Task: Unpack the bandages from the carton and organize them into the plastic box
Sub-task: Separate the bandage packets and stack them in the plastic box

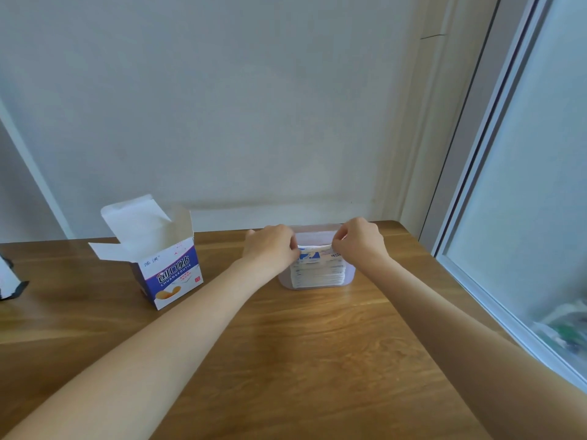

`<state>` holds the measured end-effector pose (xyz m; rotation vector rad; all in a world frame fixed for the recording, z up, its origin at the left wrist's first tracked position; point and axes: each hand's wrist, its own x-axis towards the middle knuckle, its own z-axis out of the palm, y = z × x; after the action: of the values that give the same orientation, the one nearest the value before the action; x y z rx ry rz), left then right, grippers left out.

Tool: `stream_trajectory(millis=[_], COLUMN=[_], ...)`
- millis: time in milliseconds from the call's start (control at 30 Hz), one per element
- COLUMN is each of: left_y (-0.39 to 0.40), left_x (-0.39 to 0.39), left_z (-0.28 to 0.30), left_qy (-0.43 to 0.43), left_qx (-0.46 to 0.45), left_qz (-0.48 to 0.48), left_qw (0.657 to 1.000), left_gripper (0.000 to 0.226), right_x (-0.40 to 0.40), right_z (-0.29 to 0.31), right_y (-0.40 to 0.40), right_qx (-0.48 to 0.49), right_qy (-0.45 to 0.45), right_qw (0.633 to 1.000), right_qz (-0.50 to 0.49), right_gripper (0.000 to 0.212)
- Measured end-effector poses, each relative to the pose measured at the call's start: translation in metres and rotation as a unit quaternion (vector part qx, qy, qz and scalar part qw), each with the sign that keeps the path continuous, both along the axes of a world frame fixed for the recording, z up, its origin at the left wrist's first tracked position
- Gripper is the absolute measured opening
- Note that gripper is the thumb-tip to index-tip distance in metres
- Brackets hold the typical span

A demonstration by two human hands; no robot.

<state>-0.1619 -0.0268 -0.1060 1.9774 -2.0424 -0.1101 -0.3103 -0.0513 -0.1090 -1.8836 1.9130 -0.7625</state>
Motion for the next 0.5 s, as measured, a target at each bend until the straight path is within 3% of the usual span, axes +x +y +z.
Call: stream_trajectory(millis=[267,500], left_y=[-0.001,-0.005], left_x=[0.001,0.013], left_z=[0.000,0.003], left_qy=[0.007,0.054], left_qx=[0.011,-0.068], left_qz=[0.004,0.045], left_qw=[1.000,0.995], left_gripper=[0.020,0.025], right_x=[-0.006,-0.010], right_z=[0.015,0.021], right_y=[0.006,-0.017], right_qx=[0.043,0.023], right_qy=[-0.165,-0.312], right_qw=[0.982,0.950], right_qz=[0.080,-0.025], right_gripper=[0.018,0.013])
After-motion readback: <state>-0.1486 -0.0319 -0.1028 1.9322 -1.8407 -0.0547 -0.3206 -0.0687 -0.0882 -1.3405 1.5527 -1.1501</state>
